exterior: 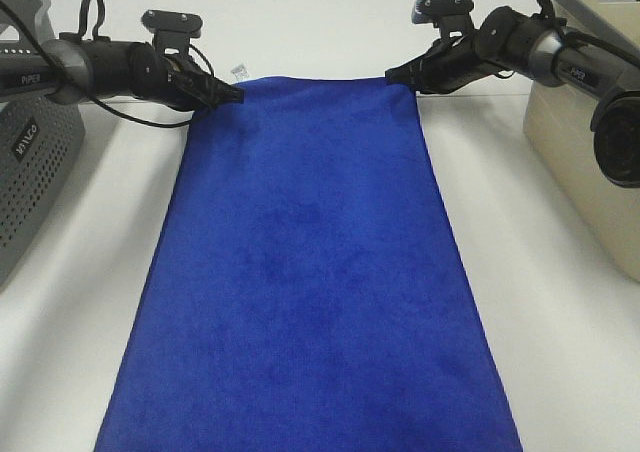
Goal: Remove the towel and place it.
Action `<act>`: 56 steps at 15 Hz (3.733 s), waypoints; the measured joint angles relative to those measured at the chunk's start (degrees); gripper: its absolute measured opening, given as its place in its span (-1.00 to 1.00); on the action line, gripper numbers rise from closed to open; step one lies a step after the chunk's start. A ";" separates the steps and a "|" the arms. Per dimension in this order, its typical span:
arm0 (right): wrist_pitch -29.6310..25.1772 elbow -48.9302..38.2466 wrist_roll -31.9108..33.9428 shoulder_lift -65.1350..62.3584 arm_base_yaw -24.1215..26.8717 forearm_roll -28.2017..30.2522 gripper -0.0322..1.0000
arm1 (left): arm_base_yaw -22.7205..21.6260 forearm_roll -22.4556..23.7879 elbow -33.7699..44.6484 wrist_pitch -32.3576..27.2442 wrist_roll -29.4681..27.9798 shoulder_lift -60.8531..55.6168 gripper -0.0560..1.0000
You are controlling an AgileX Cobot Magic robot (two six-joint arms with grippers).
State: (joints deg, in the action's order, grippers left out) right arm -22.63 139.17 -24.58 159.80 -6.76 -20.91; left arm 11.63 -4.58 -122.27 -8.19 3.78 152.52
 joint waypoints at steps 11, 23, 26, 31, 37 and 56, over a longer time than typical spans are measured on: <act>-1.38 0.00 0.00 0.80 0.06 -1.78 0.16 | 0.00 0.00 0.00 0.34 -0.06 0.06 0.12; -33.23 0.00 4.30 -15.24 0.06 -1.66 0.34 | 0.00 0.00 0.00 -29.62 -0.57 -16.39 0.29; -46.12 0.00 9.74 -22.12 0.06 -0.63 0.34 | 0.00 1.15 0.00 -46.70 -3.32 -25.04 0.29; -47.04 0.00 18.28 -30.48 0.11 10.03 0.34 | -0.29 14.95 0.00 -61.02 -14.38 -31.74 0.29; -47.10 -11.29 19.19 -45.03 0.11 13.41 0.34 | -3.72 10.60 3.67 -61.31 -14.84 -37.64 0.29; -47.21 -90.58 19.37 -133.84 0.11 15.41 0.34 | -6.13 14.44 74.20 -61.19 -14.27 -124.45 0.29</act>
State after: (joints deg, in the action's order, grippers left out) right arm -69.84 48.59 -5.21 25.95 -6.65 -5.50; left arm 5.50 9.85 -48.07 -69.39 -10.49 28.07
